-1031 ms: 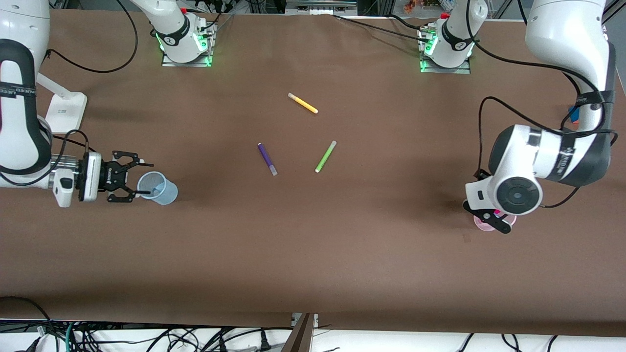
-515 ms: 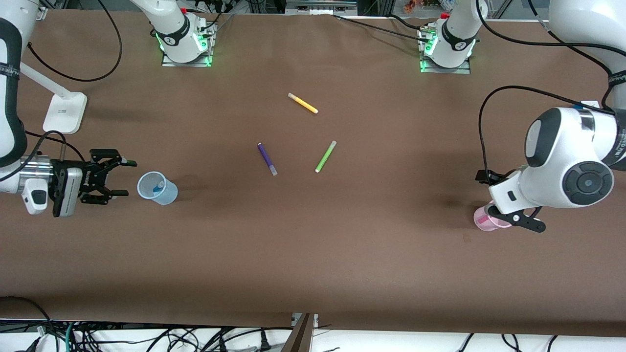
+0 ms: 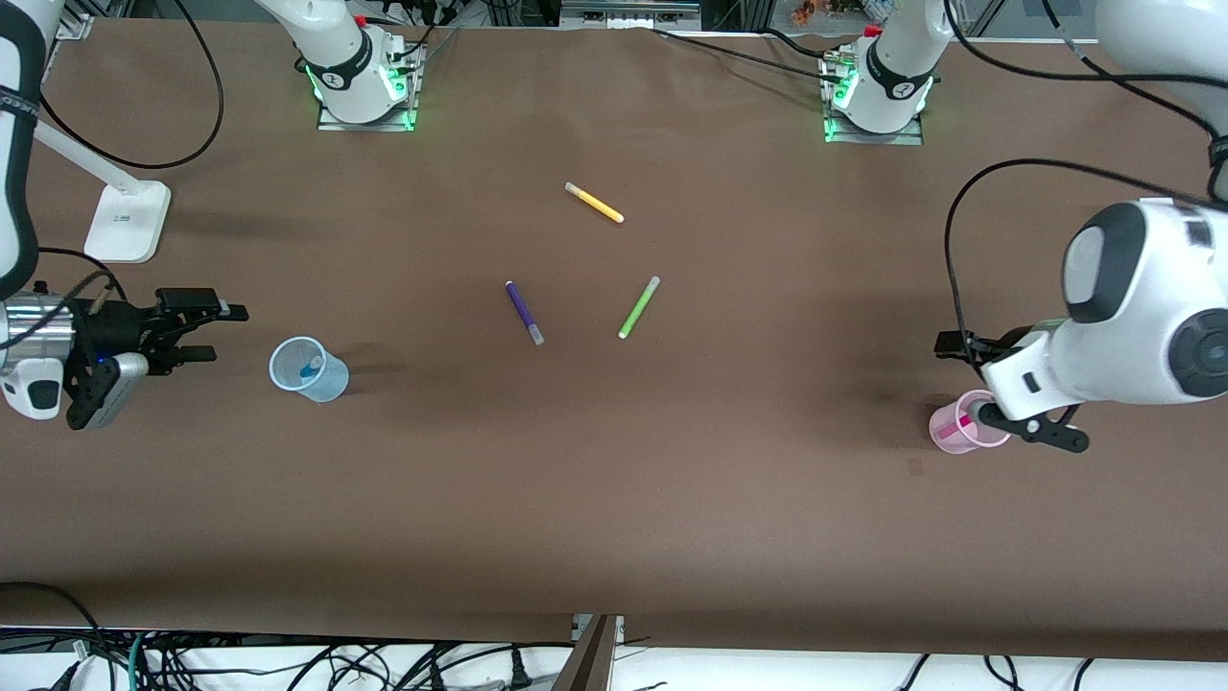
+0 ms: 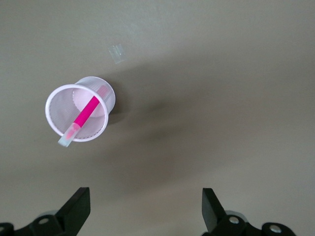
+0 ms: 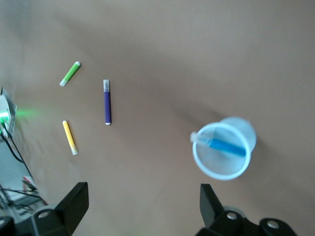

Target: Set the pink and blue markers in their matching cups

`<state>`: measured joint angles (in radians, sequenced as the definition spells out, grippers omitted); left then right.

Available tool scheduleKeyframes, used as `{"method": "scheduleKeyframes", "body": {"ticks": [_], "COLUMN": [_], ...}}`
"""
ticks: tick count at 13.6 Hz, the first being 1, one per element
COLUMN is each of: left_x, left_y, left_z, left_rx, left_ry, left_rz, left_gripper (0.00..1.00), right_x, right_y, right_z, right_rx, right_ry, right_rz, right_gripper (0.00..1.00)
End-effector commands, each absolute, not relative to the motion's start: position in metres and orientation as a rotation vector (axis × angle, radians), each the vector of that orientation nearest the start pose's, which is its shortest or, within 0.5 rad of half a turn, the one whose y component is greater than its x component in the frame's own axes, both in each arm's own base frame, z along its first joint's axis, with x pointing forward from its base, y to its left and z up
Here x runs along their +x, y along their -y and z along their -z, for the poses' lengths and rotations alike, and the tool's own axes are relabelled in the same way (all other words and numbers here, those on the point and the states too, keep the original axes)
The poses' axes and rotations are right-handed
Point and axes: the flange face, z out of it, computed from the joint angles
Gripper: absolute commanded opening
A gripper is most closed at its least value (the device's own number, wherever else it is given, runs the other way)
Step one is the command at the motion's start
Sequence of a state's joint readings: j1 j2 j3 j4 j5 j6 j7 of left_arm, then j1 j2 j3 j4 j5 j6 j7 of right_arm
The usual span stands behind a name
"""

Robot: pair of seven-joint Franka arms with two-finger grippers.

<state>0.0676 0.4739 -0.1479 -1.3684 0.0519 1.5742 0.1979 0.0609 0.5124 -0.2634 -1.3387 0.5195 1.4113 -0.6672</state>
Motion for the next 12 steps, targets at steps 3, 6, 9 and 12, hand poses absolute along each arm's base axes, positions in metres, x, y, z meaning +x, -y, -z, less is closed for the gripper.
{"method": "scheduleKeyframes", "body": {"ticks": [3, 6, 9, 12], "left_x": [0.633, 0.606, 0.582, 0.565], "left_y": [0.025, 0.029, 0.034, 0.044], "left_z": [-0.513, -0.549, -0.574, -0.572], "left_rx": [-3.15, -3.151, -3.148, -3.135], "left_ry": [-0.421, -0.432, -0.44, -0.427], "left_rz": [-0.338, -0.335, -0.366, -0.26], "left_gripper": [1.0, 1.0, 1.0, 1.0], "right_x": [0.647, 0.632, 0.599, 0.55], "right_y": [-0.024, -0.035, -0.049, -0.041], "right_z": [-0.458, -0.467, -0.484, -0.522], "right_rx": [-2.833, -2.933, -3.071, -3.089], "right_ry": [0.312, 0.182, 0.078, -0.049], "right_rz": [-0.505, -0.556, -0.594, -0.485], "right_gripper": [1.0, 1.0, 1.0, 1.0]}}
